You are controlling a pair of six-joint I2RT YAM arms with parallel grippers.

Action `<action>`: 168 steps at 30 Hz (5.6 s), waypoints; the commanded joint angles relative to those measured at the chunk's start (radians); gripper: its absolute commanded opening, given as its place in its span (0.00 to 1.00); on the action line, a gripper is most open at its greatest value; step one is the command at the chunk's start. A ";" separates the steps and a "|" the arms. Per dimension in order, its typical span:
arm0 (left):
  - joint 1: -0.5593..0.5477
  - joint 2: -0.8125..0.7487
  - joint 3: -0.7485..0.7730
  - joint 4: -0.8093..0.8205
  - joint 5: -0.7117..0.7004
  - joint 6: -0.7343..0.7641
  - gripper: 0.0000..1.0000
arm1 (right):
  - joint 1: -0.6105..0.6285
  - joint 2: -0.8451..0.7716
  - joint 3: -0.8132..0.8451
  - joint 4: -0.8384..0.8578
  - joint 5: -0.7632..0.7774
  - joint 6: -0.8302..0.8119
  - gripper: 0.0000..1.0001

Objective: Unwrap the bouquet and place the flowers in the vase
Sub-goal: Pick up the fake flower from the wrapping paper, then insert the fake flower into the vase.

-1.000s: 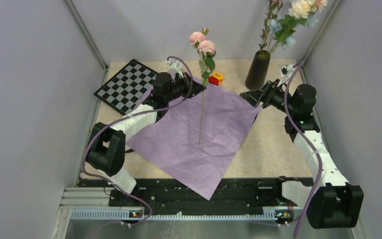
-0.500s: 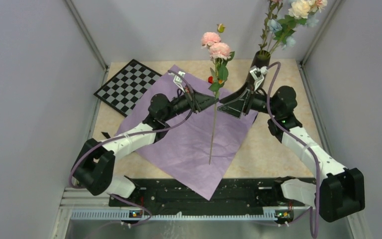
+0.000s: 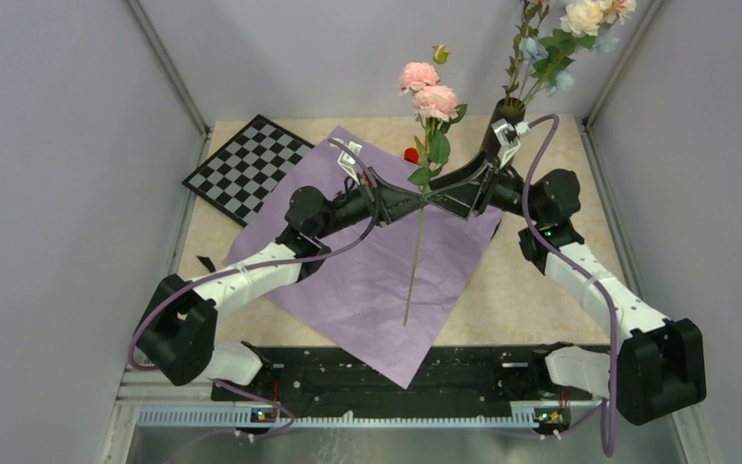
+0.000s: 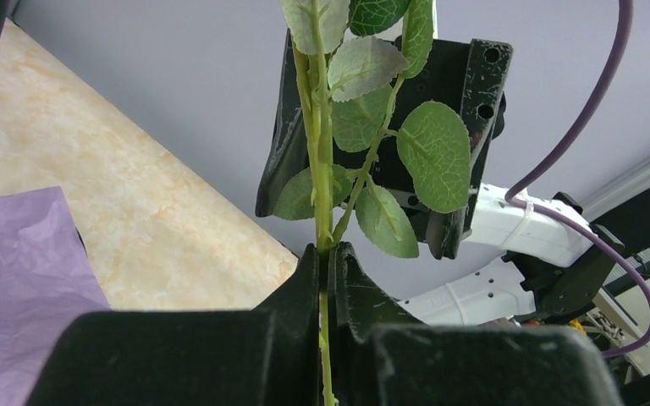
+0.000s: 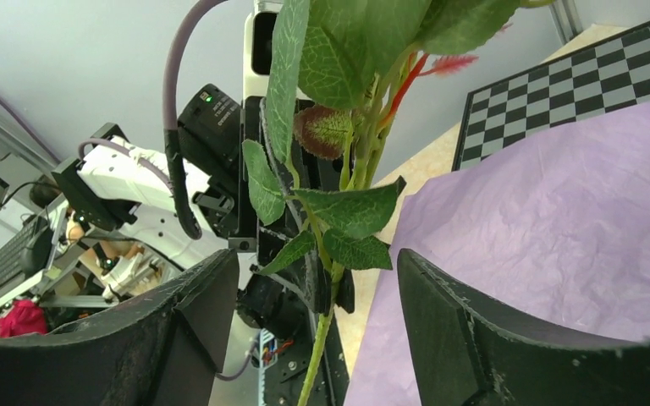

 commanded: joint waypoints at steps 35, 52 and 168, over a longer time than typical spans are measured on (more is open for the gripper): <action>-0.019 -0.017 0.036 -0.032 0.019 0.047 0.00 | 0.024 0.035 0.017 0.163 0.025 0.082 0.03; -0.018 -0.092 0.061 -0.282 -0.023 0.225 0.84 | 0.024 -0.122 0.057 -0.191 0.142 -0.233 0.00; 0.559 -0.424 0.044 -1.315 -0.600 0.884 0.99 | -0.265 0.744 0.848 -0.525 0.752 -1.102 0.05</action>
